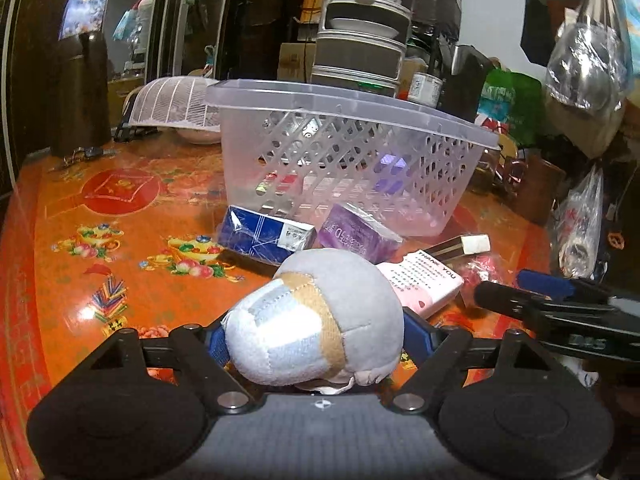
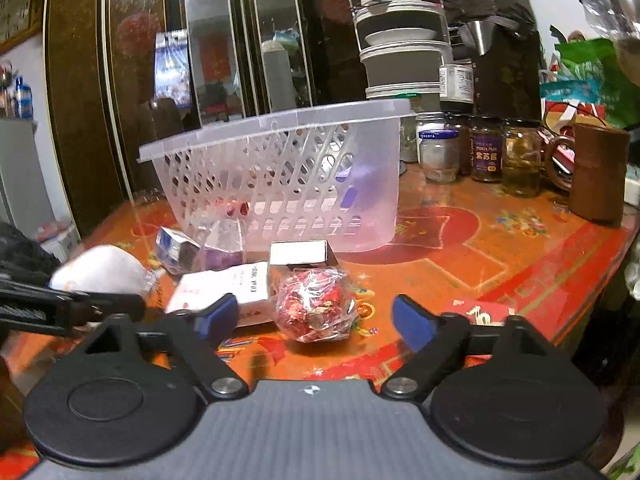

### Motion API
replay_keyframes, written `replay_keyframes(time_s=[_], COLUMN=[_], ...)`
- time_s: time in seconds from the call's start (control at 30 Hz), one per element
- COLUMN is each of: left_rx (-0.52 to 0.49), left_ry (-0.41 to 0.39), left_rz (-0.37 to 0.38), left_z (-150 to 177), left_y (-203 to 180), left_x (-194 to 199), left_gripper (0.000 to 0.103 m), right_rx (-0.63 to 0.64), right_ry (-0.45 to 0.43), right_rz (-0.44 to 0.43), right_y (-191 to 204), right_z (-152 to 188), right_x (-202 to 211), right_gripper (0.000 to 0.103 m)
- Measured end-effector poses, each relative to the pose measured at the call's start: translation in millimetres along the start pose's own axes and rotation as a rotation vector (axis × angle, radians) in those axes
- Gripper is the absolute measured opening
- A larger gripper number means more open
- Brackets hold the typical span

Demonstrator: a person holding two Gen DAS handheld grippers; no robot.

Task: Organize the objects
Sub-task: 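Grasp the white plush toy with the left tool while the right tool grasps the red candy bag, then lower the plush toy and candy bag into the basket and open both tools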

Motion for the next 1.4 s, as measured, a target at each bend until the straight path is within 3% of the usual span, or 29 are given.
replay_keyframes(time_s=[0.07,0.13,0.47,0.53,0.87,1.23,1.4], left_rx=[0.013,0.022,0.006,0.002,0.01,0.003,0.004], left_ry=[0.003,0.007,0.029,0.033,0.012,-0.077,-0.073], left_rz=[0.011,0.018,0.028,0.027,0.013,0.04,0.025], left_z=[-0.1,-0.1,3.0,3.2,2.0,-2.1,-5.0], left_y=[2.0,3.1,-0.4,-1.3,0.1,-4.0,-2.8], left_x=[-0.6,-1.2,-5.9,-6.7,-3.6,13.6,17.7], left_gripper=[0.083,0.083,0.084,0.084,0.084,0.083,0.083], right_rx=[0.02,0.022,0.079,0.083,0.014,-0.033,-0.031], right_ry=[0.018,0.031,0.05,0.047,0.035,0.01,-0.024], right_rz=[0.019,0.023,0.068,0.068,0.072,-0.019,-0.061], right_y=[0.8,0.1,5.6,5.8,-11.3,-5.3,-2.7], right_z=[-0.7,-1.2,-2.8,-2.2,3.9,-1.5,-12.0], right_x=[-8.0,-13.5,-31.5,-31.1,7.2,31.4,39.9], right_gripper=[0.058,0.054,0.058,0.053,0.048,0.048,0.048])
Point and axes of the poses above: each gripper's, at about its wrist camera, not at the fingertips, and x roughly against the way its jaws point, y to its left, z to its underside, the point moved 3 cm from there along -x, roughly the way its jaws point
